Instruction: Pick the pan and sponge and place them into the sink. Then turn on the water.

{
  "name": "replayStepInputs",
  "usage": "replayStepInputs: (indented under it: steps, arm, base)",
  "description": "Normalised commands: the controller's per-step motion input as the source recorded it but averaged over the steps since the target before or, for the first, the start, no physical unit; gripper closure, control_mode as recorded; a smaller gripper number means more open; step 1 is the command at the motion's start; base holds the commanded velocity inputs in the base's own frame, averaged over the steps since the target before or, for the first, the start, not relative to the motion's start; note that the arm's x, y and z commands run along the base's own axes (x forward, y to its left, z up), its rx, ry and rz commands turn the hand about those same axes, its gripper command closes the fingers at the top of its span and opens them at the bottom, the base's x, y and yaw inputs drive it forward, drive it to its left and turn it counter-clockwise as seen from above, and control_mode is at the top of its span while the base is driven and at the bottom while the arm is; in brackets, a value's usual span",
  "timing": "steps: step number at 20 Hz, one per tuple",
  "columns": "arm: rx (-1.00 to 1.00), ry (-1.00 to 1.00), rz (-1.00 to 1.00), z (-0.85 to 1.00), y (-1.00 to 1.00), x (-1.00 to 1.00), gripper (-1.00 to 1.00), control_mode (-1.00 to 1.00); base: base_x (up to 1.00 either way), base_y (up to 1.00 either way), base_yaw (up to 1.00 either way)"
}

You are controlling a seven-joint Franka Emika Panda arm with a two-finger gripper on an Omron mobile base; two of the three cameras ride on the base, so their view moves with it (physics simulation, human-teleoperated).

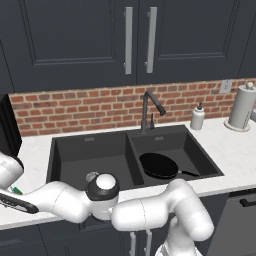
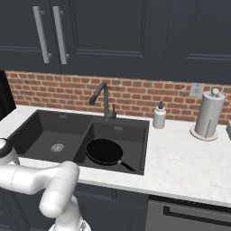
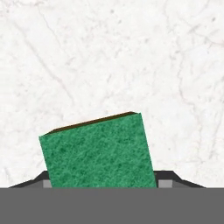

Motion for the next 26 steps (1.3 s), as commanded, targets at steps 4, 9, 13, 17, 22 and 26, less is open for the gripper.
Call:
replayStepInputs:
  steps: [4, 9, 13, 17, 22, 26]
  arm:
    - [0.00, 0.00, -0.15, 0.00, -0.45, -0.22, 1.00, -1.00]
    - [0.00, -0.01, -0.09, 0.09, -0.52, -0.19, 1.00, -1.00]
    - [0.00, -0.06, -0.01, 0.35, -0.63, -0.29, 1.00, -1.00]
    - [0.04, -0.02, 0.00, 0.17, -0.79, -0.53, 1.00, -1.00]
    - [0.09, -0.10, 0.00, 0.00, -0.94, -0.71, 1.00, -1.00]
    - [0.20, -0.36, 0.00, -0.01, -1.00, -0.85, 1.00, -1.00]
  base:
    - [0.00, 0.00, 0.00]
    - [0.00, 0.00, 0.00]
    - [0.00, 0.00, 0.00]
    - [0.00, 0.00, 0.00]
    - [0.00, 0.00, 0.00]
    - [0.00, 0.00, 0.00]
